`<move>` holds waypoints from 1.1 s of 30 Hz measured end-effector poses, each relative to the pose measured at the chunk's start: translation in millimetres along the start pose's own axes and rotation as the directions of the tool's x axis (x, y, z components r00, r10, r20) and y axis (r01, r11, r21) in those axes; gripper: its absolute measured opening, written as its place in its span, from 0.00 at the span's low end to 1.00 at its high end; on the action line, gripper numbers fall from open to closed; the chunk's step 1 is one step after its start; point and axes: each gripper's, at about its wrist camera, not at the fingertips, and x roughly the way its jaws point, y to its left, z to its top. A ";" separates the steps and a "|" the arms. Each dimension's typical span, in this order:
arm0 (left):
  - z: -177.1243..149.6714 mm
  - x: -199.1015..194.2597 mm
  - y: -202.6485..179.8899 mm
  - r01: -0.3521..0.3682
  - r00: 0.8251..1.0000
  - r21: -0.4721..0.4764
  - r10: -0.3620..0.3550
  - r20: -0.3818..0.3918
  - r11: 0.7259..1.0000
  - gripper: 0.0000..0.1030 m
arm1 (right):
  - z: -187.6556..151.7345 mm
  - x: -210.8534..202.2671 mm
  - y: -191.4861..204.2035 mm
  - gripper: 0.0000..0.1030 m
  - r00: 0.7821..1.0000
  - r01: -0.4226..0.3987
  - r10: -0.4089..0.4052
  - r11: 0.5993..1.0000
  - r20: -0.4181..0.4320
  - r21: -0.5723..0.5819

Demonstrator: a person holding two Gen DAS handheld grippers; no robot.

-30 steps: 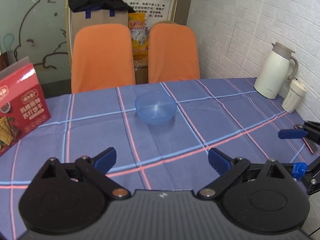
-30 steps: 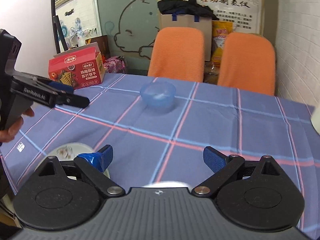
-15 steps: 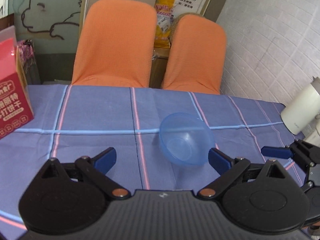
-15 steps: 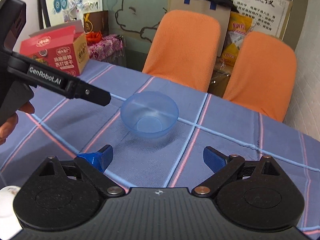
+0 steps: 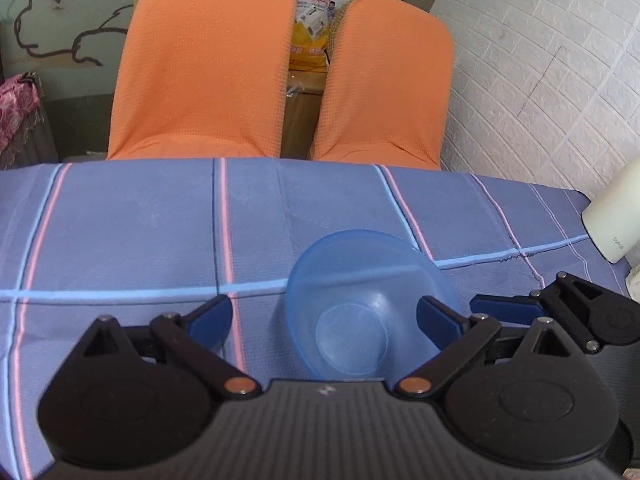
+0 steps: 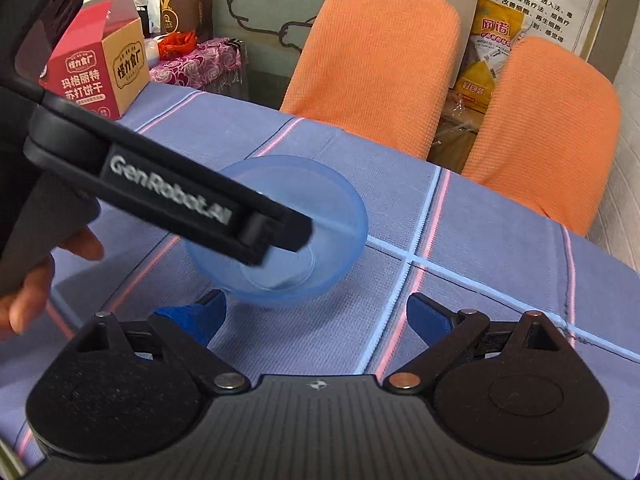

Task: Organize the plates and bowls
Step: 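Move the left tool to the rim of the blue plastic bowl, then grasp the blue bowl rim with the left tool and lift it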

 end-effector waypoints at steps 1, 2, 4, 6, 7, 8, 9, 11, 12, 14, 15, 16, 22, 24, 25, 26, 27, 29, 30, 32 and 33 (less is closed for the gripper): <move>-0.4 3.1 -0.2 -0.004 1.000 -0.001 0.004 -0.001 1.000 0.95 | 1.1 3.5 -0.5 0.82 1.000 -0.003 0.003 1.000 -0.002 0.001; -0.3 5.3 0.2 -0.006 1.000 -0.004 0.006 -0.002 1.000 0.95 | 1.1 5.9 0.1 0.82 1.000 -0.004 0.004 1.000 -0.001 0.001; -0.4 10.6 3.1 -0.013 1.000 -0.015 0.013 0.002 1.000 0.95 | -0.3 9.3 1.5 0.82 1.000 -0.004 0.004 1.000 -0.003 -0.006; -2.6 11.4 4.7 -0.022 1.000 -0.011 0.022 0.018 1.000 0.95 | -1.8 9.3 -1.7 0.82 1.000 -0.029 0.028 1.000 0.010 0.013; -3.4 11.6 5.5 -0.033 0.999 -0.002 0.033 0.021 0.999 0.95 | -2.3 9.9 -4.8 0.83 0.999 -0.043 0.043 0.999 0.011 0.033; -5.4 10.1 6.8 -0.043 0.999 0.005 0.043 0.024 0.999 0.95 | -3.7 9.6 -7.4 0.84 0.998 -0.055 0.054 0.997 0.012 0.050; -6.3 9.4 7.5 -0.047 0.999 0.011 0.046 0.025 0.999 0.95 | -5.9 9.0 -8.9 0.84 0.998 -0.059 0.058 0.997 0.027 0.053; -8.3 7.9 9.0 -0.048 0.998 0.017 0.048 0.027 0.999 0.95 | -12.5 6.7 -9.4 0.86 0.996 -0.064 0.061 0.997 0.060 0.048; -9.3 6.9 11.1 -0.056 0.998 0.012 0.055 0.031 0.998 0.95 | -15.7 5.8 -9.4 0.86 0.995 -0.063 0.059 0.997 0.075 0.046; -9.4 5.8 14.7 -0.055 0.998 -0.003 0.055 0.037 0.998 0.95 | -16.5 6.1 -9.5 0.87 0.994 -0.065 0.060 0.997 0.087 0.044; -9.4 5.4 16.0 -0.053 0.998 -0.006 0.053 0.038 0.999 0.95 | -16.2 5.7 -9.7 0.87 0.994 -0.065 0.062 0.997 0.086 0.040; -8.7 6.0 16.6 -0.056 0.998 -0.008 0.056 0.039 0.998 0.95 | -15.1 5.7 -10.6 0.87 0.994 -0.068 0.064 0.997 0.083 0.038; -8.7 8.7 10.0 -0.080 0.996 0.020 0.079 0.044 0.997 0.95 | -2.6 6.6 -10.2 0.85 0.996 -0.072 0.070 0.997 0.049 0.022; -7.4 9.9 9.7 -0.079 0.996 0.018 0.078 0.047 0.997 0.95 | 0.3 5.4 -7.8 0.83 0.995 -0.067 0.067 0.998 0.072 -0.002; -7.3 9.7 10.2 -0.074 0.996 0.014 0.074 0.049 0.997 0.95 | 0.9 4.2 -6.6 0.83 0.994 -0.064 0.065 0.998 0.083 -0.013; -7.3 10.1 11.4 -0.067 0.996 0.011 0.067 0.051 0.998 0.95 | 0.5 4.0 -6.0 0.83 0.994 -0.059 0.061 0.998 0.093 -0.023; -7.3 10.5 11.7 -0.066 0.996 0.011 0.066 0.053 0.998 0.95 | 1.1 4.2 -6.2 0.83 0.993 -0.058 0.060 0.998 0.098 -0.028; -7.8 12.2 9.7 -0.079 0.995 0.020 0.078 0.059 0.997 0.95 | 2.4 8.2 -8.6 0.82 0.994 -0.059 0.061 0.998 0.095 -0.020; -8.9 12.9 7.9 -0.087 0.994 0.030 0.085 0.062 0.996 0.95 | 2.4 11.2 -9.1 0.81 0.994 -0.060 0.061 0.998 0.089 -0.014; -10.0 14.1 4.5 -0.103 0.993 0.048 0.100 0.064 0.994 0.95 | 1.7 14.4 -9.5 0.79 0.993 -0.073 0.073 0.997 0.093 -0.005; -10.7 14.4 3.3 -0.109 0.992 0.059 0.105 0.065 0.992 0.95 | 1.5 14.9 -9.7 0.79 0.992 -0.077 0.077 0.997 0.097 -0.002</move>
